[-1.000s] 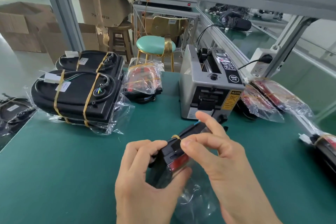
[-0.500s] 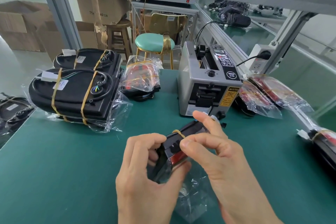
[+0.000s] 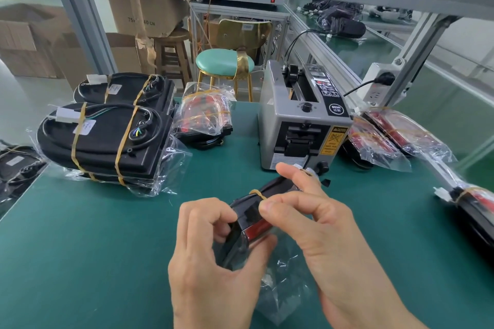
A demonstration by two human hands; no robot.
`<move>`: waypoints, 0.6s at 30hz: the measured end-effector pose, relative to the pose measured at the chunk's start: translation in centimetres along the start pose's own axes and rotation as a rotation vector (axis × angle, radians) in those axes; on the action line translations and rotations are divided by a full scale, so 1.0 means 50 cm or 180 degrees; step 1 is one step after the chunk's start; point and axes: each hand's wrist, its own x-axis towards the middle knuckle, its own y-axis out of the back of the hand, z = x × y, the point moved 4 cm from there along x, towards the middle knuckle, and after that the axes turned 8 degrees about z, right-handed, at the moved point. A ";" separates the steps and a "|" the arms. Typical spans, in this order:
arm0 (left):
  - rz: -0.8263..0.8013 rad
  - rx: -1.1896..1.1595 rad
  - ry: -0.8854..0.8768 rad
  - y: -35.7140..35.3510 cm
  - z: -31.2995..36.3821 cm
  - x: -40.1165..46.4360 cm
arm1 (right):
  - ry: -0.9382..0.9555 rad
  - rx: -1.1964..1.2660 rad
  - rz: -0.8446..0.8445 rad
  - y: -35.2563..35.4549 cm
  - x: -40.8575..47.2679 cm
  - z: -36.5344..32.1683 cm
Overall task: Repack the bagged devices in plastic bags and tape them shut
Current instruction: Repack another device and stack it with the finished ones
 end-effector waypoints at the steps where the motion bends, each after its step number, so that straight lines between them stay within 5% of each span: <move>1: 0.0018 0.0003 -0.0008 0.000 0.000 0.000 | -0.0014 0.0013 -0.0018 0.000 0.000 0.000; 18: 0.0151 -0.0073 -0.0340 -0.004 0.020 0.010 | 0.0278 -0.0295 0.0201 0.003 0.009 0.011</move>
